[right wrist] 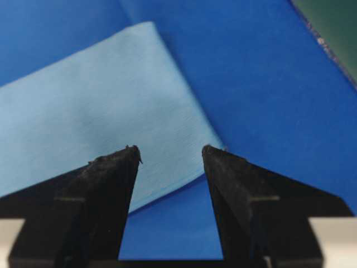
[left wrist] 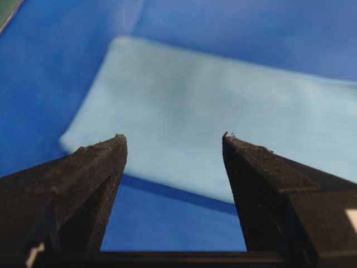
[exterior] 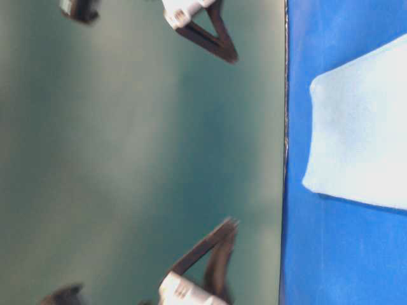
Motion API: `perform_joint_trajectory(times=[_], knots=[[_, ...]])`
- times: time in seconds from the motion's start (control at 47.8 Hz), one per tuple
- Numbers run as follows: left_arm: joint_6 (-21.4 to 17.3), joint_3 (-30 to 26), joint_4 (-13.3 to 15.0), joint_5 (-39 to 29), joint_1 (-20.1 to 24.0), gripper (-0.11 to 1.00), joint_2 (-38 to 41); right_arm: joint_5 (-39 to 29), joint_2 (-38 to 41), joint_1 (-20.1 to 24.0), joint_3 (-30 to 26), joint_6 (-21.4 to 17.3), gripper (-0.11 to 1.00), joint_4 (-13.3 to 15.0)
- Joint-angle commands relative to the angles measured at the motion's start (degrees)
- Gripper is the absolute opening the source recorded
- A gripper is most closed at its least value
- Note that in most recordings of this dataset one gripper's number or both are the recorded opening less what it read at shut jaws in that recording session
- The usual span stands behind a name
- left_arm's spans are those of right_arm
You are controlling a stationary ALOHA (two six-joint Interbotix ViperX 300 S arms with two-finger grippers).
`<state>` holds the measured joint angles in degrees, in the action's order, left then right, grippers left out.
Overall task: Fold the light blue towel.
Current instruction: 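Move both grippers to the far corners of the rectangle and pinch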
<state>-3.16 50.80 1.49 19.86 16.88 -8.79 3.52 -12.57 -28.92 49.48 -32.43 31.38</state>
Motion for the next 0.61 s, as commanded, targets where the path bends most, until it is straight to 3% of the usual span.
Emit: perform_joint_trajectory(times=[0.0,0.293,0.586], knots=[[-0.09,-3.87,-0.09,1.05,2.02,0.67,4.75,0.26,4.31,-0.97,-3.43,-0.09,0.55,0.62],[-1.23,-10.28,-0.09,2.90,7.47,0.67,18.72,0.44,17.58,-2.55,-9.40,-0.09,0.55,2.11],[-1.76,-13.18,-0.18,5.10,8.96,0.67,25.05,0.44,23.99,-4.22,-11.78,-0.09,0.55,2.20]])
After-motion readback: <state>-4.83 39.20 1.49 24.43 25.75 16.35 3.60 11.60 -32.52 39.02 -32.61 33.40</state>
